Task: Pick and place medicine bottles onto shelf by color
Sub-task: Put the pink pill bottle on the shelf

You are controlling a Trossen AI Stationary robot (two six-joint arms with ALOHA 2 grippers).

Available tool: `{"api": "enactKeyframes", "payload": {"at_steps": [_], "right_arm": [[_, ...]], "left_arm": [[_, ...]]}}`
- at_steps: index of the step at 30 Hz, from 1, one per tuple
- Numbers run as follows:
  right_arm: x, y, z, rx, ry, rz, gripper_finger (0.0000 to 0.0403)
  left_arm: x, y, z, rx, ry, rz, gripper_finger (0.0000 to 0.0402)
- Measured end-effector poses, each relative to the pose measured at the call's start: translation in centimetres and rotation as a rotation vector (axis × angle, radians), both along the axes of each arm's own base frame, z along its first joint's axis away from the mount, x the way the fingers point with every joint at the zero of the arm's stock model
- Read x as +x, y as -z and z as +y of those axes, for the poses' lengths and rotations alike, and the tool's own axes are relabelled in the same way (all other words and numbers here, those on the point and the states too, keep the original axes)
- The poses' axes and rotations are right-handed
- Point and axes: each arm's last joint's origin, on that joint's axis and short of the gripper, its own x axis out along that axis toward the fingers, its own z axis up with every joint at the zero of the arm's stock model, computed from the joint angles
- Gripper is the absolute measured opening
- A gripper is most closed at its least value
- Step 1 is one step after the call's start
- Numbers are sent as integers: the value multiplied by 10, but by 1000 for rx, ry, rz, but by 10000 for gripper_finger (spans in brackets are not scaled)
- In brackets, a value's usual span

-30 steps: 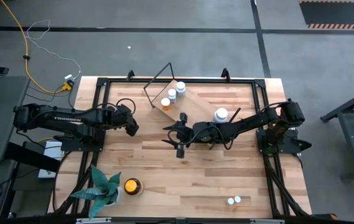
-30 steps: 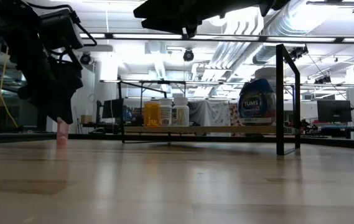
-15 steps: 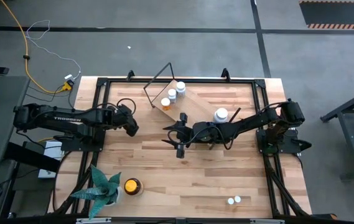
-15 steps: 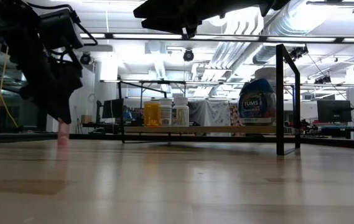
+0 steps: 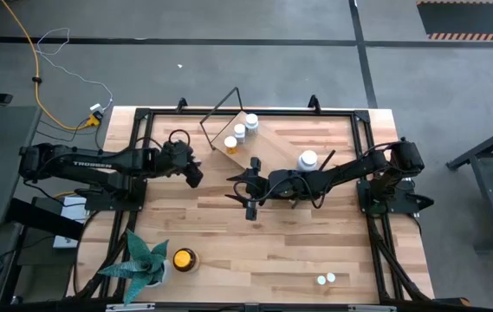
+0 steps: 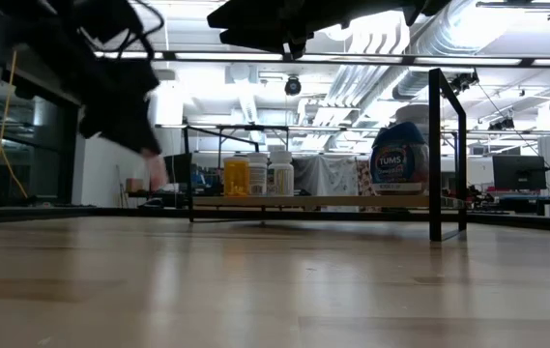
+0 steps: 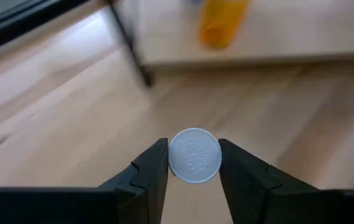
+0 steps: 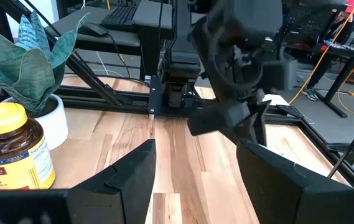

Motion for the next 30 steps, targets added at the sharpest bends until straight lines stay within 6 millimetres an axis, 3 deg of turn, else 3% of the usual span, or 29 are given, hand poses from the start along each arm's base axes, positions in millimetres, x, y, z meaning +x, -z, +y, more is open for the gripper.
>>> {"api": "enactKeyframes", "payload": {"at_steps": [10,15,19,30], "right_arm": [[-18,-32,5,5,-21,-49,215],[-31,-46,19,-37,-65,-63,215],[-39,-54,26,-55,11,-77,215],[-46,-56,34,-85,14,-48,215]], "left_arm": [[28,-29,2,77,100,-66,120],[62,-34,15,80,147,3,120],[95,-33,26,102,185,77,120],[167,-32,55,125,264,227,119]]}}
